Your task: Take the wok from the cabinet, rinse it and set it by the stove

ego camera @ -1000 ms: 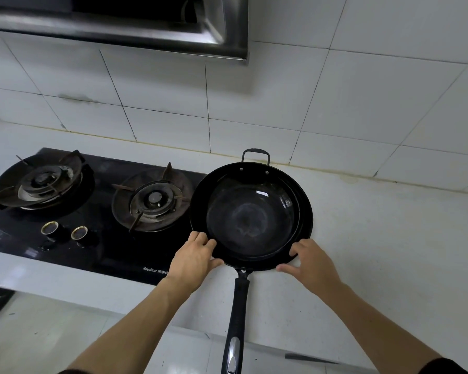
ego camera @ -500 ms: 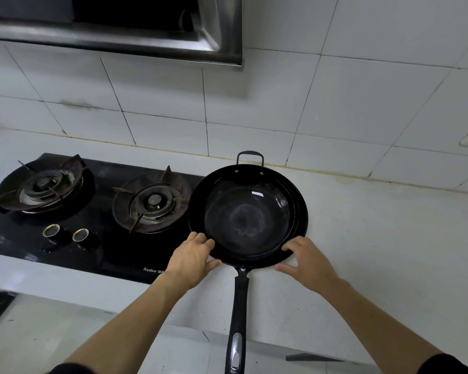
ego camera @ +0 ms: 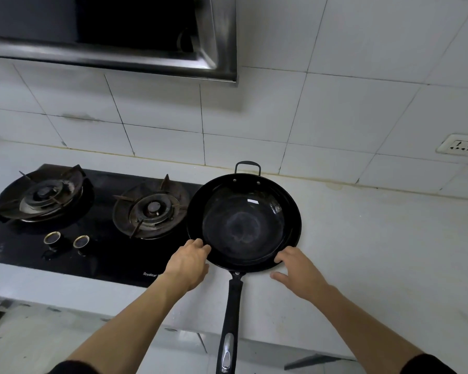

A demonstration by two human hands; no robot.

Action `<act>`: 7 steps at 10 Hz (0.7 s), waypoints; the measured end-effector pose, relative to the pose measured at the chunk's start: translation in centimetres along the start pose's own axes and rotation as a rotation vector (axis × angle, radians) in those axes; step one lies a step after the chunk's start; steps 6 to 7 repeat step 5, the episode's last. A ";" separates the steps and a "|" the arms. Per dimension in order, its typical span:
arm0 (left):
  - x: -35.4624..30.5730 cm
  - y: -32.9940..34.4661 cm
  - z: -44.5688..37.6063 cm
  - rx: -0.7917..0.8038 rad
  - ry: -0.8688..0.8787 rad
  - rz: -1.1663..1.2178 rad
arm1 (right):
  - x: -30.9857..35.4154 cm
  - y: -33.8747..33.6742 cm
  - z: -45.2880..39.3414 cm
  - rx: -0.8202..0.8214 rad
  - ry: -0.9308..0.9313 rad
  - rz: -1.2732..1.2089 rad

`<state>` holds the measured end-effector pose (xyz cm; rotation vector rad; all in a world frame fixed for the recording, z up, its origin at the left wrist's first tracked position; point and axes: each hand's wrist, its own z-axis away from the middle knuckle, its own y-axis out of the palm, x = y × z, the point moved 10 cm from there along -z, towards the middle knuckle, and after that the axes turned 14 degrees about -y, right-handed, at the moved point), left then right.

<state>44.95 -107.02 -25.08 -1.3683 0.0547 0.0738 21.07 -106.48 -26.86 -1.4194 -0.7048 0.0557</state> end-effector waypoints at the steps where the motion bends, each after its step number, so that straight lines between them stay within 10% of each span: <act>1: 0.1 0.4 0.3 -0.003 0.013 -0.011 | 0.0 0.2 0.4 -0.011 0.006 0.013; 7: 1.0 0.4 0.6 -0.004 0.005 -0.074 | 0.7 0.4 1.2 0.009 -0.015 -0.034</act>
